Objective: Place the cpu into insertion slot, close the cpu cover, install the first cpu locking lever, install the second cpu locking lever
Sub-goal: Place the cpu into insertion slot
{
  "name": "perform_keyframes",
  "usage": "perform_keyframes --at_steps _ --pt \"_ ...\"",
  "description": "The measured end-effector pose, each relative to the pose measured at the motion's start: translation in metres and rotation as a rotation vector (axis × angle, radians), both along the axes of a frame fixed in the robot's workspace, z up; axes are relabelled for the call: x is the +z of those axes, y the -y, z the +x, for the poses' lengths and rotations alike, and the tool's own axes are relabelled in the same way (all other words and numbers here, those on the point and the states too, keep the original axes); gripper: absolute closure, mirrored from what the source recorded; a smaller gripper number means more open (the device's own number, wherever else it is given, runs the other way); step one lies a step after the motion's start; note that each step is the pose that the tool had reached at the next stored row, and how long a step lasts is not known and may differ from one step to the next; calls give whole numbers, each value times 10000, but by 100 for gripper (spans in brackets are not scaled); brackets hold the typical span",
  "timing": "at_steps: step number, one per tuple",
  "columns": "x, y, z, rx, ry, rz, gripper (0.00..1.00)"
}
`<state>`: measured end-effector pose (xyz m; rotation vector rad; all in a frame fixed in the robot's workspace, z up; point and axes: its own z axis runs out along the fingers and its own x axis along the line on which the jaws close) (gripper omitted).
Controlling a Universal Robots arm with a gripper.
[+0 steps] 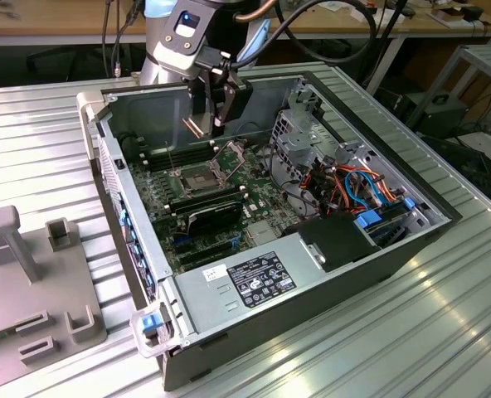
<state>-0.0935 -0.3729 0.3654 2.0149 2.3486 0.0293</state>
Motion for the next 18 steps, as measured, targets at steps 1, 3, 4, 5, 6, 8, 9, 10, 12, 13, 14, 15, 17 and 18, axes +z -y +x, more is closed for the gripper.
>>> perform_keyframes --at_steps 1,3,4,5,6,8,9,10,12,13,14,15,17,18 --pt "0 0 0 -1 0 0 45" --pt "0 0 0 -2 1 0 45" --pt "0 0 0 -2 0 1 45" --pt "0 0 0 -2 0 1 45" --pt "0 0 0 -2 0 1 45" --pt "0 0 0 -2 0 0 45" --pt "0 0 0 -2 1 1 45" --pt "0 0 0 -2 0 1 45" --pt "0 0 0 -4 0 1 45" --pt "0 0 0 -13 0 0 45" --pt "-1 0 0 -59 0 1 45" --pt "-5 -1 1 -191 2 3 45" --pt "-13 -1 0 -639 0 0 45" --pt "-18 -7 0 -701 -1 0 45"
